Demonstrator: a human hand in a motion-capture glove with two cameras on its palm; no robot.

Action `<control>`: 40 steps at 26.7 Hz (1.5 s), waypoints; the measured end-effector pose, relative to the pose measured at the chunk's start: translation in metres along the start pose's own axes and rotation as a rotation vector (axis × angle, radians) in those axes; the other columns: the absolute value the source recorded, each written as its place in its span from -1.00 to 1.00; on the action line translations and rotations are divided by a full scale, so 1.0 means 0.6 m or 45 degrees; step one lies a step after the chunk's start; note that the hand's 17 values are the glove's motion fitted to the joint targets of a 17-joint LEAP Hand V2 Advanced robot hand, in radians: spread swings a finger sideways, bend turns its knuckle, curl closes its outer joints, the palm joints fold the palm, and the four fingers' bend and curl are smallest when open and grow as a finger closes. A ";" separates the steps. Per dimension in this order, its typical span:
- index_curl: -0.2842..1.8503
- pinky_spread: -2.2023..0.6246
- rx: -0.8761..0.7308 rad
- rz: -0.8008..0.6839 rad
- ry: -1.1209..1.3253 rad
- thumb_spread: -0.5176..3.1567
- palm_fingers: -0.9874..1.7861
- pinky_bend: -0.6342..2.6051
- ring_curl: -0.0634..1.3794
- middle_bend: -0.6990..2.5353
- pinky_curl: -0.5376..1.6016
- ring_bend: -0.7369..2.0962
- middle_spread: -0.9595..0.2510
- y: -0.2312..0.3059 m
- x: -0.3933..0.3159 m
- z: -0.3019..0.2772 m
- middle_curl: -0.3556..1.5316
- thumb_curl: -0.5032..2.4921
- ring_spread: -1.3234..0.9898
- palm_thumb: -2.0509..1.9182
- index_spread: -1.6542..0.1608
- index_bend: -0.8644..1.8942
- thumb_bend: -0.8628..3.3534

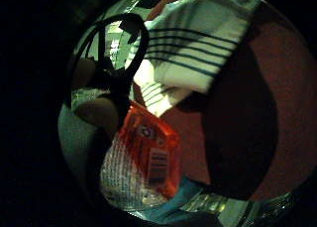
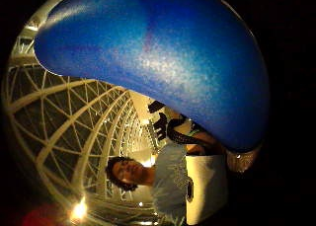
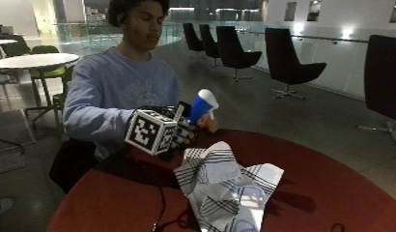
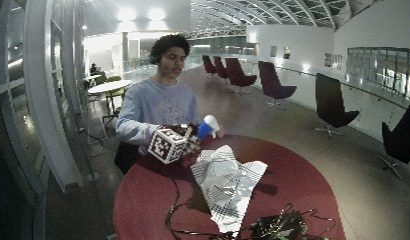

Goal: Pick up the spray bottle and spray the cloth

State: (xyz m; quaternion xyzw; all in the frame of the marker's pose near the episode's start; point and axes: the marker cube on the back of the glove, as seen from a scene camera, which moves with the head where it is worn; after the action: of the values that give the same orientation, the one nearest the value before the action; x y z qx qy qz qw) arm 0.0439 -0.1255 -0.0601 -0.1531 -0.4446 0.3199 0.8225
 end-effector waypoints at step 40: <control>-0.42 0.66 -0.121 -0.716 0.015 -0.20 0.39 -0.51 -0.36 -0.41 -0.19 -0.22 0.43 -0.266 -0.093 0.409 -0.12 -0.31 0.08 0.45 0.54 -0.27 -0.61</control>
State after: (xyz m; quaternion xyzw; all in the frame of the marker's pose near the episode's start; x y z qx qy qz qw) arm -0.1198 -0.2899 0.1270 -0.0640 -0.4794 0.0571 0.8734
